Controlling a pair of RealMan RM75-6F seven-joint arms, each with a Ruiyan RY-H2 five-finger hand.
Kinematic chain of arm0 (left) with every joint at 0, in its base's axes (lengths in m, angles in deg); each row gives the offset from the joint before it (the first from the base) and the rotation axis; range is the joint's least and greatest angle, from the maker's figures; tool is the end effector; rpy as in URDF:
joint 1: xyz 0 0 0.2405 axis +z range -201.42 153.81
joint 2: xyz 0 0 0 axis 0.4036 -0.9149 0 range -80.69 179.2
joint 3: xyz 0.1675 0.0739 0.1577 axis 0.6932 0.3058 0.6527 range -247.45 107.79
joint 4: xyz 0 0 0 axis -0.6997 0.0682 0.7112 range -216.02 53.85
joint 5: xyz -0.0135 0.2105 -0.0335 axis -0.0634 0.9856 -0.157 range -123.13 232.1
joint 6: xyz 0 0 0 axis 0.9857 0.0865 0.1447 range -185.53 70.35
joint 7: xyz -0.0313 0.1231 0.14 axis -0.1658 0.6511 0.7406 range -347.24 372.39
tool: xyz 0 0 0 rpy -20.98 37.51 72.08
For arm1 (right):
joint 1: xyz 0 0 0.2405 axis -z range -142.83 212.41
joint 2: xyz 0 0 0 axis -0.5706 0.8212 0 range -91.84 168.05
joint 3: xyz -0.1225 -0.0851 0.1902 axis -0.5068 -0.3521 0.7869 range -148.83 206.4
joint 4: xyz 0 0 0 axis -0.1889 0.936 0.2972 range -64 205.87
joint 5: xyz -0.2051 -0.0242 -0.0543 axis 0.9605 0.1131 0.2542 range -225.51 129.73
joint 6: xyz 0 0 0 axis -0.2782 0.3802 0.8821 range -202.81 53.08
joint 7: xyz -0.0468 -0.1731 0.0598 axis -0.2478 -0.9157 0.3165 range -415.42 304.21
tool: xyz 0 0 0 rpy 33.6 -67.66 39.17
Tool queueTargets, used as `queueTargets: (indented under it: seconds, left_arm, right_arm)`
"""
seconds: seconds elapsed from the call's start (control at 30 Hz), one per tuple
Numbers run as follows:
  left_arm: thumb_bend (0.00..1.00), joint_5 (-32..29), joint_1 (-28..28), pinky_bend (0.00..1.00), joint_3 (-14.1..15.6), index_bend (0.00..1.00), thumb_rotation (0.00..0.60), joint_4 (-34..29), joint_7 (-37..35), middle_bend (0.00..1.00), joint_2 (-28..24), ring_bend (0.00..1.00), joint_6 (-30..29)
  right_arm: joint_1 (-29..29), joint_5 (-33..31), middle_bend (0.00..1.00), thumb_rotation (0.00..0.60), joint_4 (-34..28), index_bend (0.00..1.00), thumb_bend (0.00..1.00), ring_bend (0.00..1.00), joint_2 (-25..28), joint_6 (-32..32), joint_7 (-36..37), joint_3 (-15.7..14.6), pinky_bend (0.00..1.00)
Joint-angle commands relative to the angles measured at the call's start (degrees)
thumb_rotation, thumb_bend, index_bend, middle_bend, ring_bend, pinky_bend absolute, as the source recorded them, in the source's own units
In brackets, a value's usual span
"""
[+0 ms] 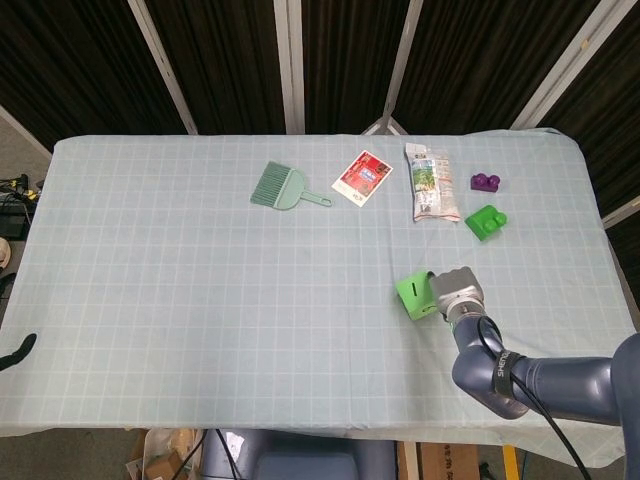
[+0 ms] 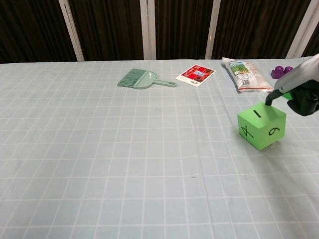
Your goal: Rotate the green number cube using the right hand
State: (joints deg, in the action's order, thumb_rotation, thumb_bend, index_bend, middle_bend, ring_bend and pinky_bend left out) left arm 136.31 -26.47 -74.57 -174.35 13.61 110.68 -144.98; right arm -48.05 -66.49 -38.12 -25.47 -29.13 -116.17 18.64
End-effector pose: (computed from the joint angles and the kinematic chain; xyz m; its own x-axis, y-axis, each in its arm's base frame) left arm -0.3139 0.2195 0.1810 0.4354 -0.0552 0.8985 0.8980 0.0962 -0.4293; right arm -0.1541 -0.3657 0.0339 0.6472 -0.6958 0.3115 -0.6010 -0.2142 0.7700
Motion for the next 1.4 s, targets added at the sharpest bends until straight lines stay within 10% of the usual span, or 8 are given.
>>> queueTargets:
  seconds: [0.03, 1.4]
  left_arm:
    - [0.34, -0.1, 0.0, 0.16, 0.0, 0.12, 0.6, 0.0, 0.1, 0.03, 0.1, 0.0, 0.0]
    - [0.34, -0.6, -0.3, 0.17, 0.0, 0.12, 0.6, -0.3, 2.5, 0.03, 0.8, 0.0, 0.6]
  right_arm:
    - [-0.2, -0.9, 0.84, 0.6, 0.0, 0.14, 0.97, 0.84, 0.7, -0.8, -0.1, -0.9, 0.72]
    - [-1.2, 14.2, 0.84, 0.6, 5.7, 0.15, 0.97, 0.84, 4.0, -16.5, 16.9, -5.3, 0.72]
